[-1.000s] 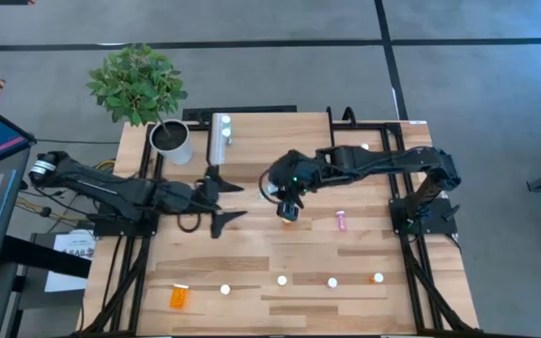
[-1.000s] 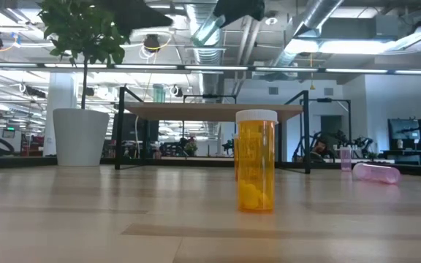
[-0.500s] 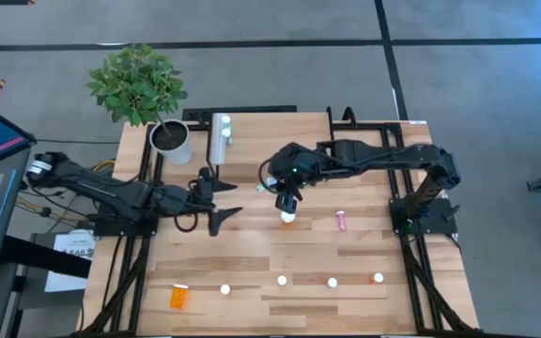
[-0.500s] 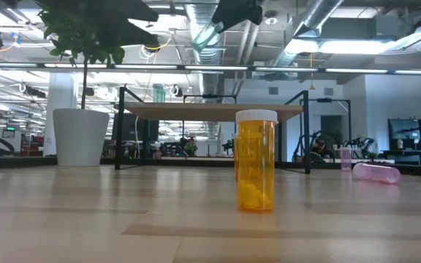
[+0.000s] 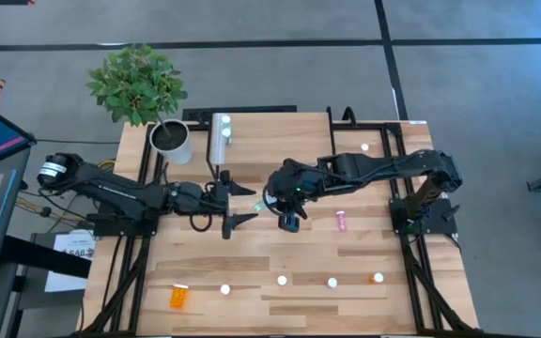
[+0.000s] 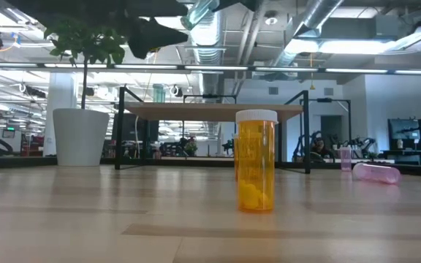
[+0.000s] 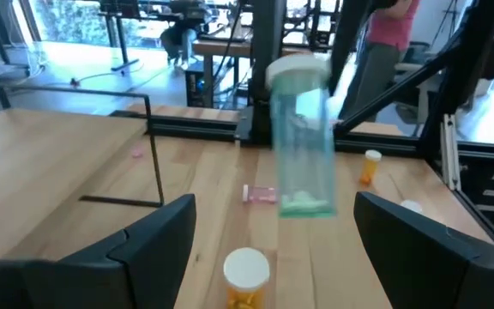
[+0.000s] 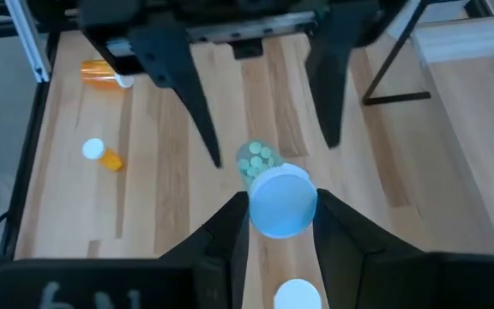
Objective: Pick and place medicine bottles onto shelf by color
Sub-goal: Put the blue pill bottle on the shelf aligned with the other blue pill bottles
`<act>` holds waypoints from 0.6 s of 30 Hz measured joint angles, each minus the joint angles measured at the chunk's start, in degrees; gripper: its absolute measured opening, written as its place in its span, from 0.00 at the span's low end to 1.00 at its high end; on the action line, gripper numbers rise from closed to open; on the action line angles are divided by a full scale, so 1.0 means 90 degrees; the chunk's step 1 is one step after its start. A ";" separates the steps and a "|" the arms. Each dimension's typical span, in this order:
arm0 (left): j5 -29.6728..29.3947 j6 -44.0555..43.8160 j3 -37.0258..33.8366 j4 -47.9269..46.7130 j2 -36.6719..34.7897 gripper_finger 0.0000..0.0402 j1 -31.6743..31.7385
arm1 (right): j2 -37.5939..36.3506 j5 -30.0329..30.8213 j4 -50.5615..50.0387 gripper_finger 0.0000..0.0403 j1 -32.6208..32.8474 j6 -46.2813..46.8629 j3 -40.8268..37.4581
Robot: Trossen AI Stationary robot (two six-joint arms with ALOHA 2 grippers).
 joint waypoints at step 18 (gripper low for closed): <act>0.0408 -0.0043 0.0000 0.0744 0.0487 0.55 0.0073 | 0.0000 0.0005 -0.0043 0.30 0.0017 0.0145 -0.0004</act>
